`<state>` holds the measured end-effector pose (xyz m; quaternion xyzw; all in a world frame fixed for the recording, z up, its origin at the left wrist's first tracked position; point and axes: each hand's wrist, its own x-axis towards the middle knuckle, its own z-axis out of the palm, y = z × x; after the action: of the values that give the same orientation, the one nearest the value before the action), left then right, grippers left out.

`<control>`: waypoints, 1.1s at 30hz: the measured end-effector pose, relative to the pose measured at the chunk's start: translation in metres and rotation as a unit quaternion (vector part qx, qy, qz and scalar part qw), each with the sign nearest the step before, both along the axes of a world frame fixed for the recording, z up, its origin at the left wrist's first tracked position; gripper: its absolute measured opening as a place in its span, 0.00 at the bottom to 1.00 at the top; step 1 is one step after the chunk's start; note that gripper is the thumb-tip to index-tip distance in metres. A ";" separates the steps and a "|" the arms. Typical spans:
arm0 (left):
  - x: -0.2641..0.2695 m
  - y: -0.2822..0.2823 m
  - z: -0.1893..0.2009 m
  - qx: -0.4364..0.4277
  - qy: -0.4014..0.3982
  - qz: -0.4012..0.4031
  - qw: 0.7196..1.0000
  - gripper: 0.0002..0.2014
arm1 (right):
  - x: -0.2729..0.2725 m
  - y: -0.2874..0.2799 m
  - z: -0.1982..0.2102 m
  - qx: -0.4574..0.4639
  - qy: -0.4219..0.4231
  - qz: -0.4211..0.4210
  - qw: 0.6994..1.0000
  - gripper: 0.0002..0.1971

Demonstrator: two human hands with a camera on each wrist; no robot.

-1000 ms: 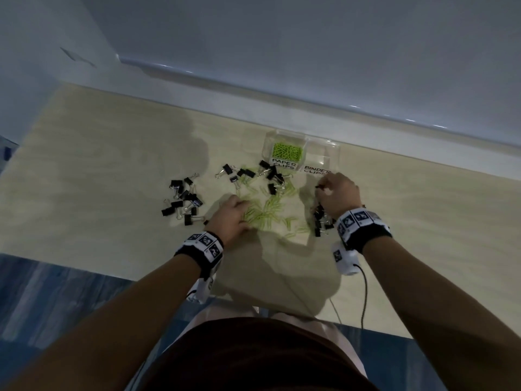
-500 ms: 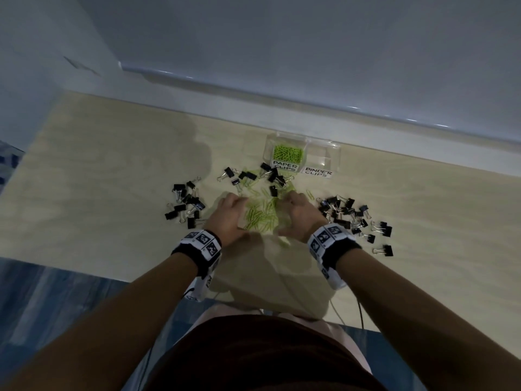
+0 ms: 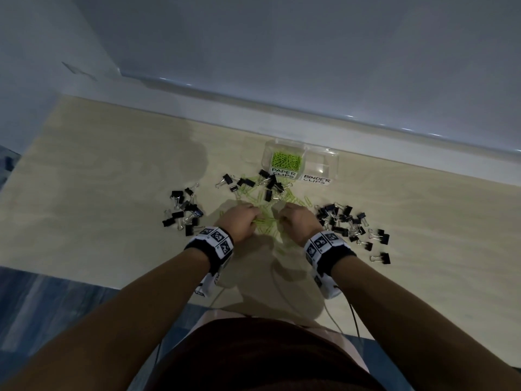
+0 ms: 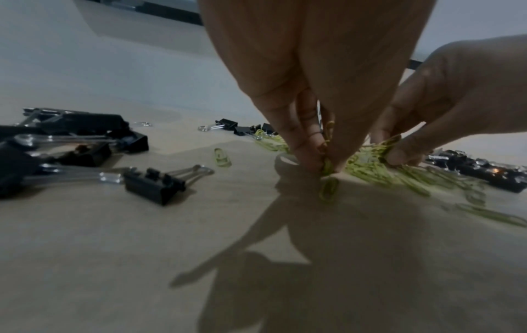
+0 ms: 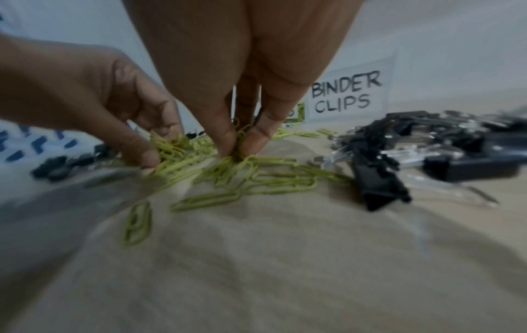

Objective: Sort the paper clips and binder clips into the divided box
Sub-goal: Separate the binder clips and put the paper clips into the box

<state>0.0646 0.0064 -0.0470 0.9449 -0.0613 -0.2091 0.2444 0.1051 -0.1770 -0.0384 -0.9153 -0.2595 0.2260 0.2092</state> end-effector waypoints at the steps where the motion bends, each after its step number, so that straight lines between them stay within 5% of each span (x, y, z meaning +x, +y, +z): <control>1: 0.001 0.001 0.001 -0.008 -0.005 0.008 1.000 0.11 | 0.002 -0.004 0.000 0.010 0.013 -0.035 0.999 0.08; 6: 0.019 0.002 0.017 -0.123 -0.013 0.082 0.989 0.06 | 0.020 -0.018 0.014 0.109 0.036 -0.205 0.972 0.06; 14: 0.095 -0.009 0.060 -0.228 -0.085 0.181 0.953 0.05 | 0.104 0.008 0.049 0.172 -0.034 -0.302 0.937 0.04; 19: 0.137 -0.021 0.059 -0.175 -0.129 0.233 0.948 0.04 | 0.125 0.026 0.034 0.079 -0.011 -0.264 0.961 0.09; 24: 0.147 -0.032 0.043 -0.115 -0.095 0.158 0.976 0.07 | 0.101 -0.002 0.036 0.148 -0.091 -0.294 0.940 0.10; 28: 0.123 -0.029 0.038 -0.118 -0.110 0.104 0.981 0.12 | 0.069 -0.022 0.018 0.108 -0.109 -0.263 0.952 0.10; 33: 0.051 0.012 0.029 -0.084 -0.158 0.133 0.975 0.04 | 0.042 -0.008 0.012 0.044 -0.139 -0.190 0.971 0.10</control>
<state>0.1154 0.0185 -0.0181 0.9417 0.0096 -0.0171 0.3358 0.1473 -0.1851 -0.0261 -0.9603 -0.1169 0.0405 0.2501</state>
